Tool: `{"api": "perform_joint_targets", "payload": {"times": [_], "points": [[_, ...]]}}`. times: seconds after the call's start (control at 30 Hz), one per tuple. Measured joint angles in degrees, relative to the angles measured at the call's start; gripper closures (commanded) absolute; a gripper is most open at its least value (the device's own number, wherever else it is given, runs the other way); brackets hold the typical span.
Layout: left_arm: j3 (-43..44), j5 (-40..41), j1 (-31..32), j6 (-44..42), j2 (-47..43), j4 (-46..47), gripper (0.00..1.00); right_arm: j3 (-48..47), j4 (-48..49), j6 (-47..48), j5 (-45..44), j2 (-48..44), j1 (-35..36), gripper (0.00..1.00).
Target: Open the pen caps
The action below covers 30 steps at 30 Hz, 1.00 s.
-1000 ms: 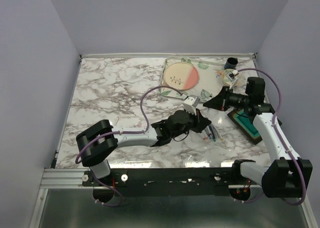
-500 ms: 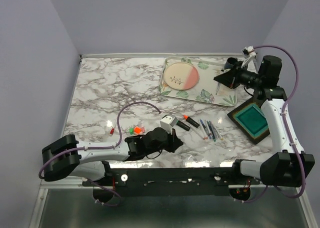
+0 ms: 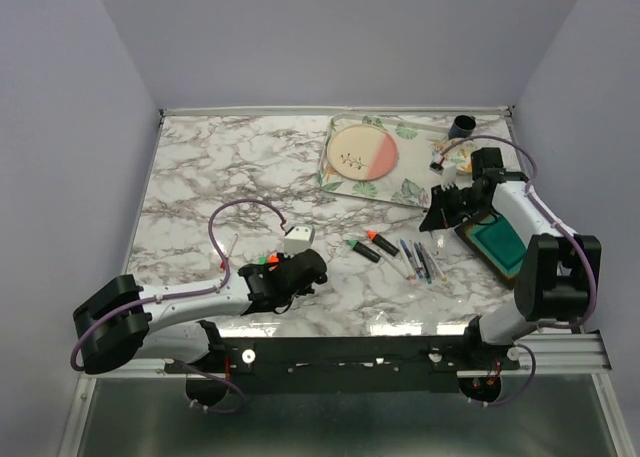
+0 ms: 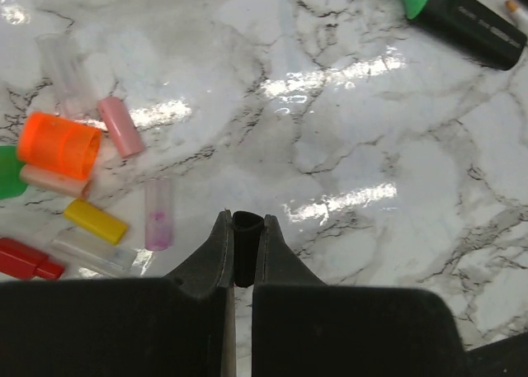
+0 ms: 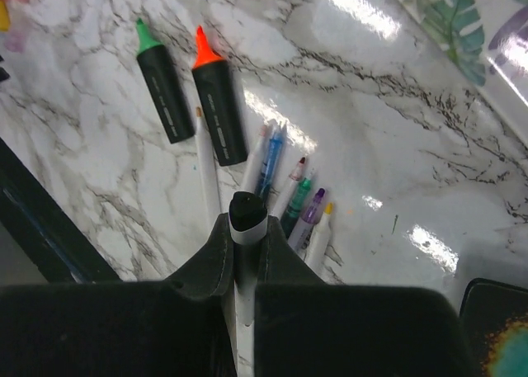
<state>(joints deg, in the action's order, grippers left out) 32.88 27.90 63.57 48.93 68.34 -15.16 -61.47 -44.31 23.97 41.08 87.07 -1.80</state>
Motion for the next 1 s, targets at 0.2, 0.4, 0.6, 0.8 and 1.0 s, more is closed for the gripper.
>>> {"api": "perform_joint_targets", "payload": {"times": [0.2,0.4,0.6,0.8,1.0], "points": [[-0.87,0.96,-2.05,0.42,1.14,-1.53,0.94,0.02,-1.62,1.22,-5.79,6.67,0.24,0.92],[-0.87,1.29,-3.06,0.31,2.19,-1.77,0.87,0.02,-2.32,1.64,-9.16,10.78,0.24,0.89],[-0.87,1.38,-4.0,-0.04,3.3,-1.73,0.8,0.02,-2.36,1.7,-10.51,11.96,0.24,0.81],[-0.87,1.44,-4.7,-0.44,3.96,-1.66,0.73,0.02,-2.71,2.05,-11.04,13.2,0.24,0.7],[-0.87,1.44,-5.09,-0.87,4.11,-1.62,0.68,0.02,-3.19,2.38,-11.47,13.44,0.24,0.64]]}}
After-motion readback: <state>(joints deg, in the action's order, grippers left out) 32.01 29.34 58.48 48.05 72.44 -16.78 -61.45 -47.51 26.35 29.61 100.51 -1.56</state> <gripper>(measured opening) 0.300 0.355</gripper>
